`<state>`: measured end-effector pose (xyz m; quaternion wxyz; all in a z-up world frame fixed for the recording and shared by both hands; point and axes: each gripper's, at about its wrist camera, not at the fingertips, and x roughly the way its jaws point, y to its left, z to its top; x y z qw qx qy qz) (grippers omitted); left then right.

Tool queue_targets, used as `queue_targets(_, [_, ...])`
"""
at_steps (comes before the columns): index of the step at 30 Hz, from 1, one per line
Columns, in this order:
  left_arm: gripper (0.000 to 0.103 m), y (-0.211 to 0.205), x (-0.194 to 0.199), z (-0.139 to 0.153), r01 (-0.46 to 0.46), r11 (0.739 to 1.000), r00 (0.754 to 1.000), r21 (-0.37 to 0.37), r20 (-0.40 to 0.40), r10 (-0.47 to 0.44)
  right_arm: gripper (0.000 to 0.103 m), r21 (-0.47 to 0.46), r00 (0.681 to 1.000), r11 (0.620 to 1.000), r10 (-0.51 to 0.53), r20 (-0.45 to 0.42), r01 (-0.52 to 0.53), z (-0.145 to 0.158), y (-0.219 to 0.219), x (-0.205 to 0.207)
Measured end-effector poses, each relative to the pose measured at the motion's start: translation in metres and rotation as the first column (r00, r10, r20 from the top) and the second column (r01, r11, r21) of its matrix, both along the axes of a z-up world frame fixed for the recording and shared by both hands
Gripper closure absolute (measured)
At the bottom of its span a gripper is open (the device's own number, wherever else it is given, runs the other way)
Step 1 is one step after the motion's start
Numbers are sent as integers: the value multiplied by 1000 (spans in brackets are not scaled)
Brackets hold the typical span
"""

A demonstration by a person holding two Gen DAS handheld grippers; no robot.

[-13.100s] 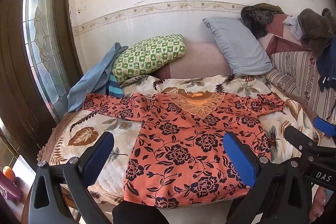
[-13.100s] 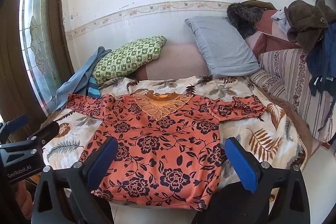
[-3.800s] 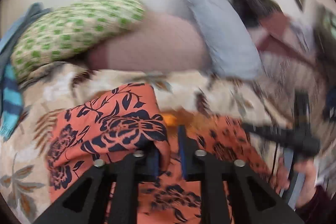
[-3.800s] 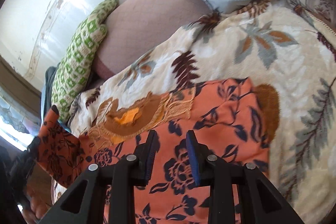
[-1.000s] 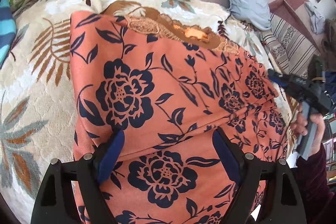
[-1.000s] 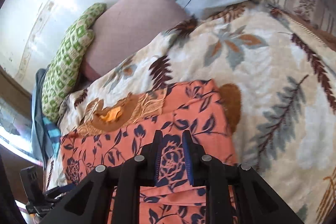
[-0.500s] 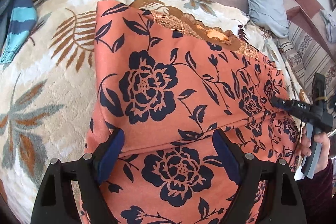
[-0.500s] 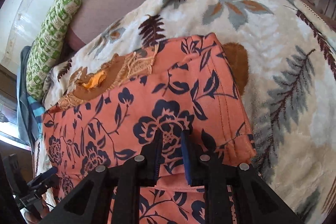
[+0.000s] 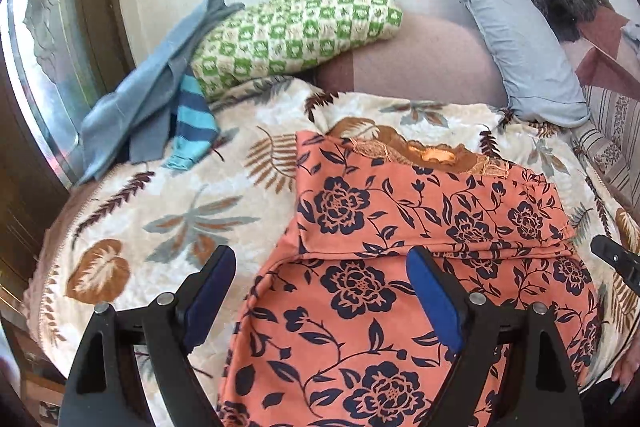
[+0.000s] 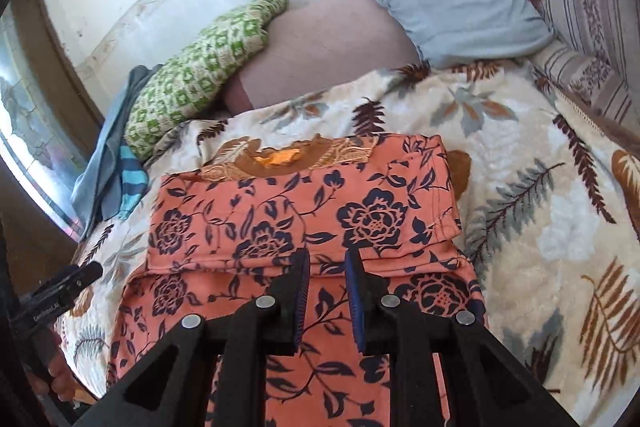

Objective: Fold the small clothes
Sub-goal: 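Release the blouse and raise both grippers away from it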

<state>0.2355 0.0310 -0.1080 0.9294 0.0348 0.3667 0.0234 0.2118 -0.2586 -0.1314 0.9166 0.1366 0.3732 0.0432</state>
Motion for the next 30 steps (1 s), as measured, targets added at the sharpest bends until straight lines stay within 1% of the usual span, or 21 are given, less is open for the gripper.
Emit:
queue_targets(2, [12, 2, -17, 19, -37, 998, 997, 48, 67, 34, 82, -29, 998, 999, 43, 35, -42, 11, 13, -20])
queue_targets(3, [11, 5, -26, 28, -53, 997, 994, 59, 96, 47, 82, -45, 997, 997, 64, 49, -62, 17, 19, -29])
queue_targets(4, [8, 9, -34, 37, -66, 996, 991, 57, 118, 59, 82, -59, 995, 995, 82, 65, -79, 22, 23, -39])
queue_targets(6, [8, 15, -51, 51, -99, 994, 983, 44, 159, 90, 82, -82, 990, 992, 106, 90, -98, 33, 31, -55])
queue_targets(9, [6, 23, -75, 71, -142, 989, 964, 35, 230, 130, 82, -103, 985, 988, 124, 123, -112, 48, 39, -72])
queue_targets(14, [3, 30, -103, 92, -209, 976, 932, 57, 314, 181, 82, -121, 976, 984, 150, 160, -131, 64, 47, -88])
queue_targets(18, [1, 30, -114, 100, -222, 973, 923, 61, 336, 189, 82, -124, 970, 981, 167, 179, -146, 72, 51, -97])
queue_targets(21, [1, 28, -119, 102, -230, 970, 922, 73, 337, 193, 82, -135, 967, 980, 172, 187, -148, 75, 52, -104])
queue_targets(26, [1, 25, -124, 101, -243, 965, 921, 95, 334, 199, 82, -138, 967, 978, 178, 183, -154, 74, 52, -115])
queue_targets(30, [1, 24, -128, 101, -258, 958, 915, 122, 348, 202, 82, -167, 966, 973, 189, 176, -160, 70, 52, -123])
